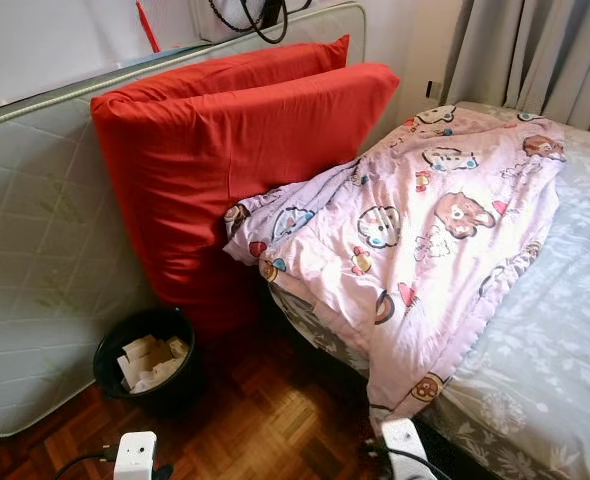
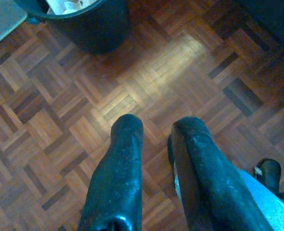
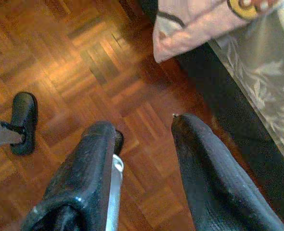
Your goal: Clean up the room
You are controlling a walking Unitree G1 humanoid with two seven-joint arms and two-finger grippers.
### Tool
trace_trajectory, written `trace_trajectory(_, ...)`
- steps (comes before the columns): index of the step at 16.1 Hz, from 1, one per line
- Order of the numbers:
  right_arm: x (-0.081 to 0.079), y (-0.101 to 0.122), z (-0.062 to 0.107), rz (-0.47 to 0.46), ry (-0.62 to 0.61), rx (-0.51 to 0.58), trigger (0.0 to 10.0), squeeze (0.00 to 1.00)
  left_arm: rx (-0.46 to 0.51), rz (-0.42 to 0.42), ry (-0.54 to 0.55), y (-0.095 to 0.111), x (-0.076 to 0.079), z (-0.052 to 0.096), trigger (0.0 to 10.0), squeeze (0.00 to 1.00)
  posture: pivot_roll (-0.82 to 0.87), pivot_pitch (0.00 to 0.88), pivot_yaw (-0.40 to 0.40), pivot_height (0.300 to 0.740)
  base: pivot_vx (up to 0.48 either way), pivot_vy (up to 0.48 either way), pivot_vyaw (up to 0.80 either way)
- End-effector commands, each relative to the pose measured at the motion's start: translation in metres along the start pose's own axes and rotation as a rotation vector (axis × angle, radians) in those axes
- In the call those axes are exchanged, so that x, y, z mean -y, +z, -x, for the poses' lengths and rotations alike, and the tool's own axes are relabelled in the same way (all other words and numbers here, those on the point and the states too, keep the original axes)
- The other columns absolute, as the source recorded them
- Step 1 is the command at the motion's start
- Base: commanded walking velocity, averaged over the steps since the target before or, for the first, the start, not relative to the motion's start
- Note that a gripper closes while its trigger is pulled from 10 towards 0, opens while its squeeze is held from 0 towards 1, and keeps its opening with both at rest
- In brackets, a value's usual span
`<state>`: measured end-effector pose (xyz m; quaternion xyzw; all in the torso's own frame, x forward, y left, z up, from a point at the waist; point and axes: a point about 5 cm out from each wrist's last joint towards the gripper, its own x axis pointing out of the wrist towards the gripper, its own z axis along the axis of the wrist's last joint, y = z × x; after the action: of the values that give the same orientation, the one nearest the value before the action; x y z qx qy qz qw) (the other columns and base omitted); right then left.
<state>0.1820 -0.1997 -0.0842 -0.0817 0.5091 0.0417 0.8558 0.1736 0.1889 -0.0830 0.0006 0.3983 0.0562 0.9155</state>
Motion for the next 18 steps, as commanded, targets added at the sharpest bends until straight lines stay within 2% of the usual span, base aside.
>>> trace_trajectory(1,-0.003,0.006,-0.001,-0.024,-0.001,0.030,10.0,0.00,0.002,-0.020,0.002,0.001,-0.001,0.000,10.0,0.00,-0.01,0.000,0.064,0.740,0.000,0.000,0.00)
trace_trajectory(3,-0.007,0.016,-0.001,-0.199,0.001,0.094,10.0,0.00,-0.003,-0.021,0.002,0.001,-0.003,0.000,10.0,0.00,-0.01,0.000,0.064,0.740,0.000,0.000,0.00)
trace_trajectory(4,-0.005,0.017,-0.001,-0.253,-0.029,0.104,10.0,0.00,-0.005,-0.019,0.005,0.001,-0.005,0.000,10.0,0.00,-0.01,0.000,0.066,0.740,0.000,0.000,0.00)
trace_trajectory(7,0.000,0.005,-0.001,-0.345,-0.107,0.061,10.0,0.00,-0.006,-0.016,0.011,0.001,-0.006,-0.001,10.0,0.00,0.00,0.000,0.069,0.740,0.000,0.000,0.00)
trace_trajectory(9,-0.003,-0.001,-0.001,-0.407,-0.120,0.046,10.0,0.00,-0.006,-0.017,0.014,0.002,-0.008,-0.001,10.0,0.00,0.00,0.000,0.073,0.740,0.000,0.000,0.00)
trace_trajectory(10,0.014,-0.047,0.009,-0.377,-0.126,-0.011,10.0,0.00,-0.008,-0.020,0.014,0.002,-0.010,-0.001,10.0,0.00,-0.01,0.000,0.080,0.740,0.000,0.000,0.00)
trace_trajectory(11,0.013,-0.049,0.009,-0.367,-0.117,-0.011,10.0,0.00,-0.009,-0.021,0.014,0.002,-0.010,-0.001,10.0,0.00,-0.01,0.000,0.082,0.740,0.000,0.000,0.00)
trace_trajectory(13,0.011,-0.056,0.010,-0.241,-0.116,-0.036,10.0,0.00,-0.015,-0.020,0.010,0.002,-0.009,-0.001,10.0,0.00,-0.02,0.000,0.092,0.740,0.000,0.000,0.80)
trace_trajectory(14,0.012,-0.056,0.011,-0.234,-0.121,-0.038,10.0,0.00,-0.016,-0.019,0.010,0.002,-0.009,-0.001,10.0,0.00,-0.02,0.000,0.092,0.740,0.000,0.000,0.80)
trace_trajectory(15,0.013,-0.057,0.011,-0.267,-0.124,-0.031,10.0,0.00,-0.018,-0.017,0.009,0.002,-0.007,-0.001,10.0,0.00,-0.03,0.000,0.089,0.740,0.000,0.000,0.80)
trace_trajectory(18,0.023,-0.056,0.013,-0.227,-0.125,-0.015,10.0,0.00,-0.013,0.009,-0.001,0.008,0.001,-0.004,10.0,0.00,-0.04,0.000,0.055,0.740,0.000,0.000,0.80)
